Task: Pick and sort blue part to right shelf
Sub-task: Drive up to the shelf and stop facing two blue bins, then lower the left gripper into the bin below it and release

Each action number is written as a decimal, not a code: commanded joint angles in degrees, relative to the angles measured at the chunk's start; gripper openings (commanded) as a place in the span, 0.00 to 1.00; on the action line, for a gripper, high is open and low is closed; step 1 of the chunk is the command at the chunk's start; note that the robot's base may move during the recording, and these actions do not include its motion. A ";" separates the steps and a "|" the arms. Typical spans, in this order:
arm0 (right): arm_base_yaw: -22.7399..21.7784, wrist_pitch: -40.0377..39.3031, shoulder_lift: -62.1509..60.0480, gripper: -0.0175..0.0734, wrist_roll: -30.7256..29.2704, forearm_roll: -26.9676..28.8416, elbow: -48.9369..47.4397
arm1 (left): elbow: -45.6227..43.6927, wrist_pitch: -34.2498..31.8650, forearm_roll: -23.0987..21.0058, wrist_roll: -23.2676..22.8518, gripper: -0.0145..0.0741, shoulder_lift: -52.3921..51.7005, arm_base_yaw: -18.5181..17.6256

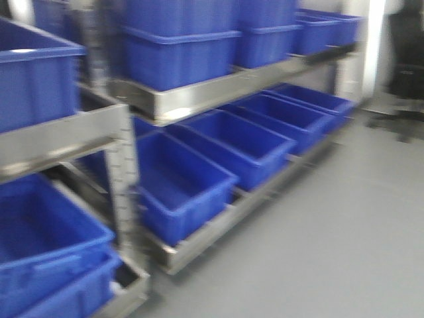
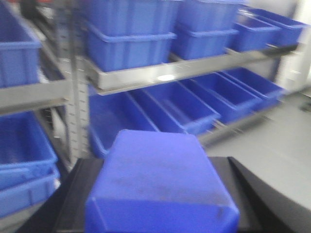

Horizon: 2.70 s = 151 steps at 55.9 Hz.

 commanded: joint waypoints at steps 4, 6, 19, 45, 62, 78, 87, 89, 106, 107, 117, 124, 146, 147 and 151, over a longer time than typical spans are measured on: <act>-0.01 -5.22 1.02 0.32 -0.14 0.45 -1.41 | -1.48 -5.13 0.57 -0.51 0.54 -1.24 -0.17; -0.01 -5.22 1.02 0.32 -0.14 0.45 -1.41 | -1.48 -5.13 0.57 -0.51 0.54 -1.24 -0.17; -0.01 -5.22 1.02 0.32 -0.14 0.45 -1.41 | -1.48 -5.13 0.57 -0.51 0.54 -1.24 -0.17; -0.01 -5.22 1.02 0.32 -0.14 0.45 -1.41 | -1.48 -5.13 0.57 -0.51 0.54 -1.24 -0.17; -0.01 -5.22 1.02 0.32 -0.14 0.45 -1.41 | -1.48 -5.13 0.57 -0.51 0.54 -1.24 -0.06; -0.01 -5.22 1.02 0.32 -0.14 0.45 -1.41 | -1.48 -5.13 0.57 -0.51 0.54 -1.24 -0.06; -0.01 -5.22 1.02 0.32 -0.14 0.45 -1.41 | -1.48 -5.13 0.57 -0.51 0.54 -1.24 -0.17; -0.01 -5.22 1.02 0.32 -0.14 0.45 -1.41 | -1.48 -5.13 0.57 -0.51 0.54 -1.24 -0.17; -0.01 -5.22 1.02 0.32 -0.14 0.45 -1.41 | -1.48 -5.13 0.57 -0.51 0.54 -1.24 -0.17; -0.01 -5.22 1.02 0.32 -0.14 0.45 -1.41 | -1.48 -5.13 0.57 -0.51 0.54 -1.24 -0.17; -0.01 -5.22 1.02 0.32 -0.14 0.45 -1.41 | -1.48 -5.13 0.57 -0.51 0.54 -1.24 -0.17; -0.01 -5.22 1.02 0.32 -0.14 0.45 -1.41 | -1.48 -5.23 0.57 -0.51 0.54 -1.24 -0.17; -0.01 -5.22 1.02 0.32 -0.14 0.45 -1.41 | -3.88 -5.09 -3.43 -0.51 0.54 1.51 -0.17; -0.01 -5.22 1.02 0.32 -0.14 0.45 -1.41 | -4.39 -4.79 -4.04 -0.51 0.54 2.22 -0.17; -0.01 -5.22 1.02 0.32 -0.14 0.45 -1.41 | -7.68 -3.65 -5.35 -0.51 0.54 7.52 -0.17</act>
